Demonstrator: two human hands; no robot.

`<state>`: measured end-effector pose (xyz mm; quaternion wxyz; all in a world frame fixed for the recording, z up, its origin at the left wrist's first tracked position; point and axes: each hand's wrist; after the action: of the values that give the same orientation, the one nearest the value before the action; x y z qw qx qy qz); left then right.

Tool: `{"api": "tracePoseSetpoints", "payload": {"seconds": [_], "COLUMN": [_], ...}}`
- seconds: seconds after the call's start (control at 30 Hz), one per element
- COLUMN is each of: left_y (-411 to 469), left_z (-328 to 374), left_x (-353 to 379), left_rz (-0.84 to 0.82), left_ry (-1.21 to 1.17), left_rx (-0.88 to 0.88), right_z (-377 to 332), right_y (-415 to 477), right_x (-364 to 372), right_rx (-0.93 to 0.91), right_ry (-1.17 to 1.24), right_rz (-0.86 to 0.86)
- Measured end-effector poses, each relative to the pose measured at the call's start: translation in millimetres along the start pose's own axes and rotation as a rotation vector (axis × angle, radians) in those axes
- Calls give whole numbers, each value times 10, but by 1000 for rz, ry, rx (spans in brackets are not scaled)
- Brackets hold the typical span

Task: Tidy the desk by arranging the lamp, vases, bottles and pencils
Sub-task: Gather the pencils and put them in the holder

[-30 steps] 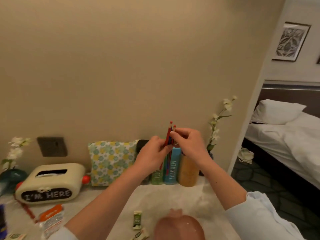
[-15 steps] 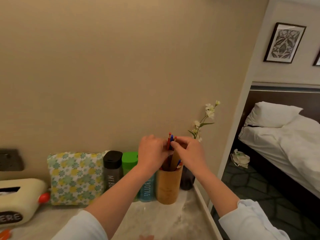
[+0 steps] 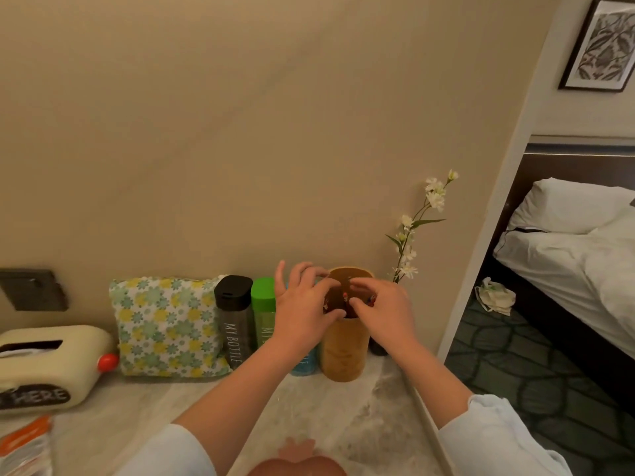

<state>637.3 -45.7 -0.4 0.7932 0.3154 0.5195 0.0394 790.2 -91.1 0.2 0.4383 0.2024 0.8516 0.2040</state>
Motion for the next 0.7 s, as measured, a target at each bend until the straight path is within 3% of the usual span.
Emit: {"api": "tracePoseSetpoints", "payload": {"seconds": [0.23, 0.37, 0.7], "left_y": [-362, -639, -1550], "left_z": [-319, -679, -2219], "left_x": [-285, -560, -1433], "left_rz": [113, 178, 292], "left_ry": [-248, -360, -224], "left_rx": [-85, -214, -587], "right_z": [-492, -961, -2438], "right_y": [-259, -356, -634], "right_x": [135, 418, 1605], "right_rx": [-173, -248, -337], "right_ry": [197, 367, 591], "right_rz": [132, 67, -216]}}
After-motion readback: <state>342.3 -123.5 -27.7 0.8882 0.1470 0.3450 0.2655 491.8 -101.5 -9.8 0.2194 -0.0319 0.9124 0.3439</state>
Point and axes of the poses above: each hand's wrist, its own y-axis towards the middle knuckle, its own x-axis out of the palm, z = x × y, and after that the axes turned 10 degrees about -x, right-handed
